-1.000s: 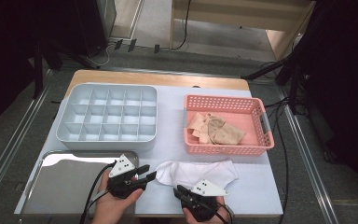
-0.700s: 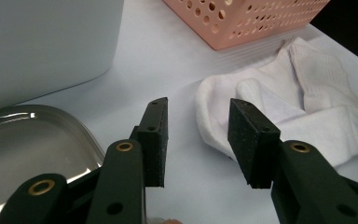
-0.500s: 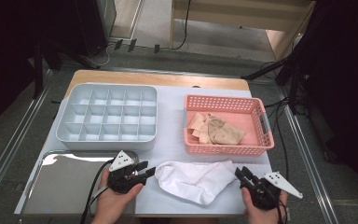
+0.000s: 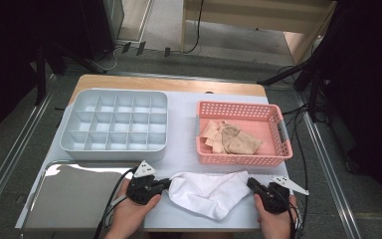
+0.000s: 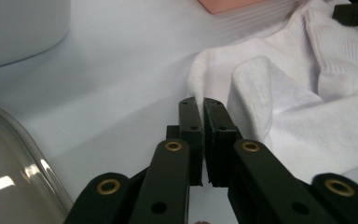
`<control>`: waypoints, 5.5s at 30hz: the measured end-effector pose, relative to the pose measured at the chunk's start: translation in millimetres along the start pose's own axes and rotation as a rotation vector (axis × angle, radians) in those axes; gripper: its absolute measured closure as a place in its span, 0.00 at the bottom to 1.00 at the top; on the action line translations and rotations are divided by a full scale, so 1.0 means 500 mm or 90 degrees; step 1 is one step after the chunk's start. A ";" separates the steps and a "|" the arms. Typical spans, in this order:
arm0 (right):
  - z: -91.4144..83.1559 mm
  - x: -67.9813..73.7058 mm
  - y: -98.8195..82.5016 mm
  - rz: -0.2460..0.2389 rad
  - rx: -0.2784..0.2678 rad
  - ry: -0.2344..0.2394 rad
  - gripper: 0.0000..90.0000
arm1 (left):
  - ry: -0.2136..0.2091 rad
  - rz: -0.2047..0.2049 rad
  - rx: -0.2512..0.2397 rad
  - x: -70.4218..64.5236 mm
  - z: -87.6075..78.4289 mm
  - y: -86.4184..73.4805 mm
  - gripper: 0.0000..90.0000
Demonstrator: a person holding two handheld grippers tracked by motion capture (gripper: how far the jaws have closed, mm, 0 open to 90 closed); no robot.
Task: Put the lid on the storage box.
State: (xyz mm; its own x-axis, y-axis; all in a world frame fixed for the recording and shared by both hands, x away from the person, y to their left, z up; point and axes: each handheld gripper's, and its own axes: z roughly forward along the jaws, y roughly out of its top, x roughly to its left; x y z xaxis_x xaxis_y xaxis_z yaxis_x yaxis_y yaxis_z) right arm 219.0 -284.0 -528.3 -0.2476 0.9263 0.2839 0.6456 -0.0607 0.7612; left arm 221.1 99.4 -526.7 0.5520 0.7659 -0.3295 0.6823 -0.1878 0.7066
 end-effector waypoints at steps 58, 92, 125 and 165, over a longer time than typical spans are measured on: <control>-0.100 -0.009 -0.065 -0.031 -0.017 -0.020 0.95 | -0.023 0.023 -0.033 -0.033 -0.045 -0.043 1.00; -0.135 0.013 -0.038 -0.019 -0.060 -0.001 0.95 | -0.033 0.016 -0.078 -0.040 -0.058 -0.004 1.00; -0.022 -0.034 -0.001 0.011 -0.027 0.001 0.75 | -0.009 -0.032 -0.020 0.002 0.001 0.016 0.92; -0.092 -0.028 -0.024 0.050 -0.101 0.004 0.77 | 0.002 -0.021 -0.024 -0.016 -0.006 0.007 0.70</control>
State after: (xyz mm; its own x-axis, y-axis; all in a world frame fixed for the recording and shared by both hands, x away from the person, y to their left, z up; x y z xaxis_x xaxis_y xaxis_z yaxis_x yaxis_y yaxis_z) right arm 181.5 -313.5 -514.5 -0.2061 0.9141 0.3493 0.5417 -0.1908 0.8187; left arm 217.6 94.2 -519.6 0.5284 0.7731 -0.3509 0.6809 -0.1390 0.7190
